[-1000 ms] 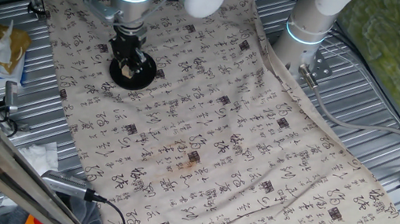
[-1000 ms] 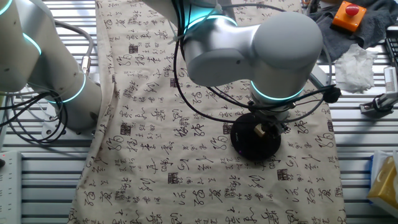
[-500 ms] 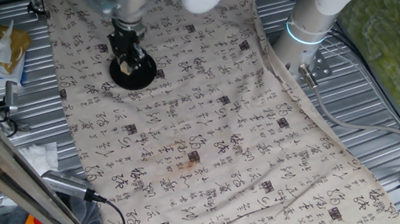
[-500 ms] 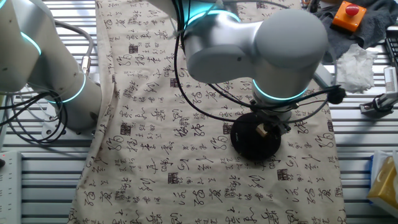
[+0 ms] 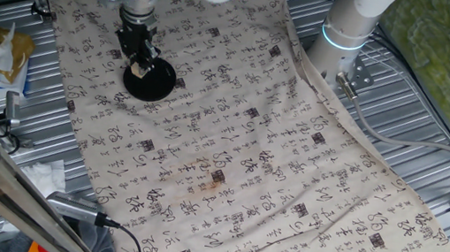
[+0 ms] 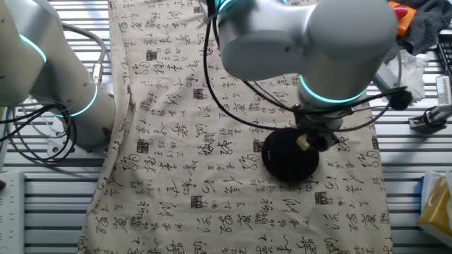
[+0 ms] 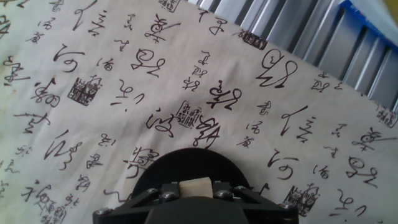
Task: Remove the object from the scale
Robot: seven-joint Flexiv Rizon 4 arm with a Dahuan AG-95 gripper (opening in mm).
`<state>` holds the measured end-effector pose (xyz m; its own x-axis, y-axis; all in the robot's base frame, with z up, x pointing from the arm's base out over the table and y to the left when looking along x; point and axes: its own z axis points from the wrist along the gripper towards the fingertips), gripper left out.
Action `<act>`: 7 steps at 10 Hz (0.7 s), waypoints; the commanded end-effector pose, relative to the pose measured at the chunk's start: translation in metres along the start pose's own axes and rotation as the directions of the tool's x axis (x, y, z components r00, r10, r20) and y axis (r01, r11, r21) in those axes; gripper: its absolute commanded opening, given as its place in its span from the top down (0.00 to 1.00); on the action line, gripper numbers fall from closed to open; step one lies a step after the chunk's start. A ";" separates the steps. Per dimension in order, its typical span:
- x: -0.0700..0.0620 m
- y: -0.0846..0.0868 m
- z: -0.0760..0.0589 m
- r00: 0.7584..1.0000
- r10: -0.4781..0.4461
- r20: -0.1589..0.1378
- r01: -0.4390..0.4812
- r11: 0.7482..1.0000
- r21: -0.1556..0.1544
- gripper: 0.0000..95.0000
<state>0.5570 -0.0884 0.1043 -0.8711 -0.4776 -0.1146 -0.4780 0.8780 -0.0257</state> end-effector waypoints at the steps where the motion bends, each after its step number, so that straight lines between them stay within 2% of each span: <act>1: -0.005 0.005 -0.008 0.998 0.054 -0.012 -0.054 0.999 0.005 1.00; 4: -0.023 0.024 -0.022 0.994 0.101 -0.032 -0.100 0.995 0.030 1.00; 7: -0.048 0.060 -0.027 0.986 0.165 -0.035 -0.163 0.986 0.037 1.00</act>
<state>0.5667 -0.0179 0.1348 -0.9383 -0.3354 -0.0837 -0.3328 0.9420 -0.0441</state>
